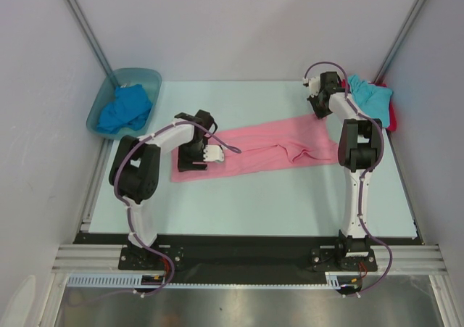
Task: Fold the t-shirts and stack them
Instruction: Fold the tshirt
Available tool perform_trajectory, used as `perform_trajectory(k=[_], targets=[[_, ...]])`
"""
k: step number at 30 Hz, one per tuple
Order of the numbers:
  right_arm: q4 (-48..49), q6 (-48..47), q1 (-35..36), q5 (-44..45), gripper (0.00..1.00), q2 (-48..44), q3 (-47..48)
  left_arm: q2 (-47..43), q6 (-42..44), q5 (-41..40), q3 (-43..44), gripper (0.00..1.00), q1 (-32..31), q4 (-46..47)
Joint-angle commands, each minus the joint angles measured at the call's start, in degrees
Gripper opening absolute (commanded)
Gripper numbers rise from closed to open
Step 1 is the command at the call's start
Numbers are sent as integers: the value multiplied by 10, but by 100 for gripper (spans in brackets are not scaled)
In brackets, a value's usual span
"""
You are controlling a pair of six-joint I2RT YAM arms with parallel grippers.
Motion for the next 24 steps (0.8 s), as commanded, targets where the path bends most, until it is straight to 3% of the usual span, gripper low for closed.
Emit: perform_trajectory(k=[1, 9, 24], targets=[[-33, -10, -12, 48, 0, 10, -4, 8, -11, 14, 23, 73, -4, 2], [-37, -10, -14, 50, 0, 6, -6, 24, -16, 4, 10, 70, -3, 29], [-34, -12, -16, 55, 0, -1, -11, 14, -16, -1, -14, 37, 2, 29]])
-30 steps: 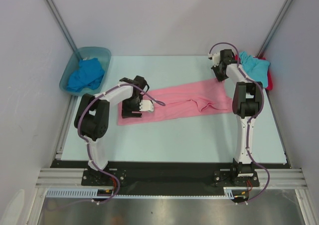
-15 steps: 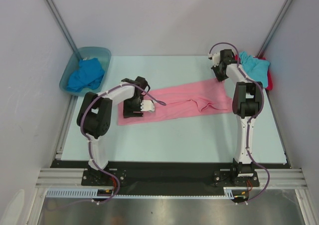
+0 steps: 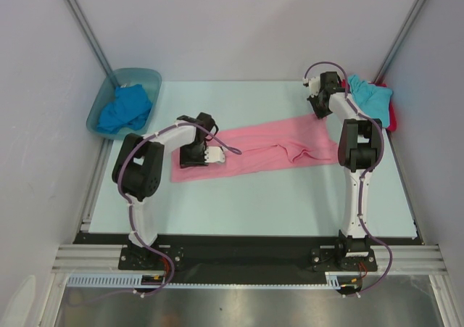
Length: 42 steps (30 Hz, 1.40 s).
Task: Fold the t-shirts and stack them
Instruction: Fold the tshirt
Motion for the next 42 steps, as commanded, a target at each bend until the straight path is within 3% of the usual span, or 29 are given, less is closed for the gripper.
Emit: perform_trajectory(k=[1, 3, 4, 9, 19, 27, 42], targets=[[-34, -12, -16, 54, 0, 0, -11, -10, -3, 0, -7, 32, 1, -5], [-34, -12, -17, 54, 0, -2, -12, -9, -4, -1, -8, 18, 2, -8], [-34, -12, -17, 54, 0, -2, -13, -7, -6, -3, -8, 0, 2, -8], [-34, -10, -17, 52, 0, -3, -14, -14, -9, -32, 21, 0, 12, -14], [-34, -6, -16, 46, 0, -6, -16, -13, 5, -78, 181, 0, 30, -59], [-30, -4, -17, 48, 0, -15, -34, -8, 8, -91, 184, 0, 30, -53], [-31, 6, -13, 45, 0, -14, -42, -47, 48, -202, 96, 0, 32, 241]])
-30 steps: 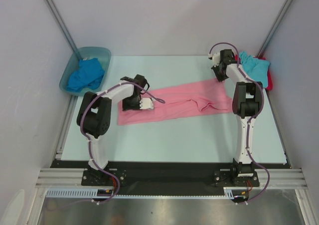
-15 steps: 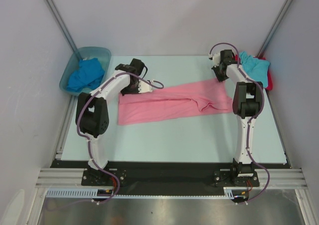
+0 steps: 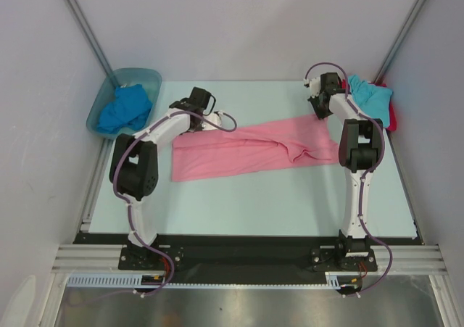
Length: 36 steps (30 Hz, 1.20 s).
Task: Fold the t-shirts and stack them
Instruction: Fold the tshirt
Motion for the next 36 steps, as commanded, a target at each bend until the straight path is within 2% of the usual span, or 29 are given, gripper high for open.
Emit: perform_trajectory(k=[1, 5, 16, 25, 29, 36], targets=[[-47, 5, -12, 31, 0, -2, -20, -49, 29, -55, -24, 0, 3, 120], [-45, 6, -12, 31, 0, -2, -23, -62, 68, -77, -60, 1, 3, 241], [-42, 6, -12, 28, 0, 3, -20, -66, 134, -104, -126, 0, 0, 437], [-49, 0, -12, 28, 0, 4, -19, -71, 163, -99, -164, 0, -3, 468], [-62, -12, -12, 18, 8, 0, -21, -77, 168, -87, -173, 0, -3, 446], [-60, -19, -12, 19, 9, -10, -29, -90, 172, -57, -204, 0, 3, 421]])
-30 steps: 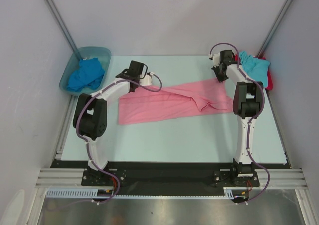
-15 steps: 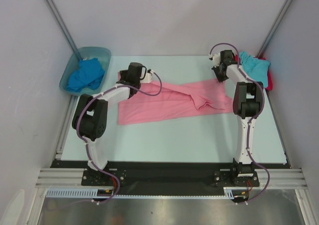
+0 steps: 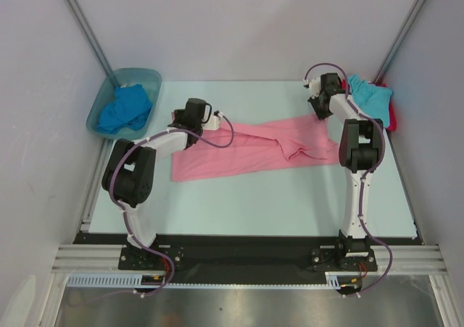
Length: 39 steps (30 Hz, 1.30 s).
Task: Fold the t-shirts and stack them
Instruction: Fold the tshirt
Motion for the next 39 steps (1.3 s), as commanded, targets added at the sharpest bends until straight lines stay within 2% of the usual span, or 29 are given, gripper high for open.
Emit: perform_trajectory(k=[1, 6, 9, 10, 17, 24, 28, 34, 39], targets=[[-63, -8, -13, 22, 9, -5, -20, -38, 7, 14, -5, 0, 5, -17], [-63, -8, -15, 23, 8, -2, -19, -39, -2, 30, 0, 0, 6, -50], [-67, -7, -15, 20, 9, -2, -20, -27, 3, 7, 5, 0, 9, -31], [-70, -8, -15, 12, 12, -2, -20, -18, 7, 2, 7, 0, 11, -1], [-107, -65, -14, -17, 36, -49, -57, -15, 5, -1, 14, 0, 12, -3], [-53, -138, -12, 1, 49, -173, -191, -12, -1, -7, 16, 0, 11, -5], [3, -138, 4, 52, 63, -220, -242, -8, -3, -9, 20, 0, 11, -5], [53, -90, -6, 164, 64, -180, -189, -7, -10, -13, 24, 0, 5, -5], [37, -63, -32, 131, 63, -168, -148, -12, -10, -15, 24, 0, 2, -5]])
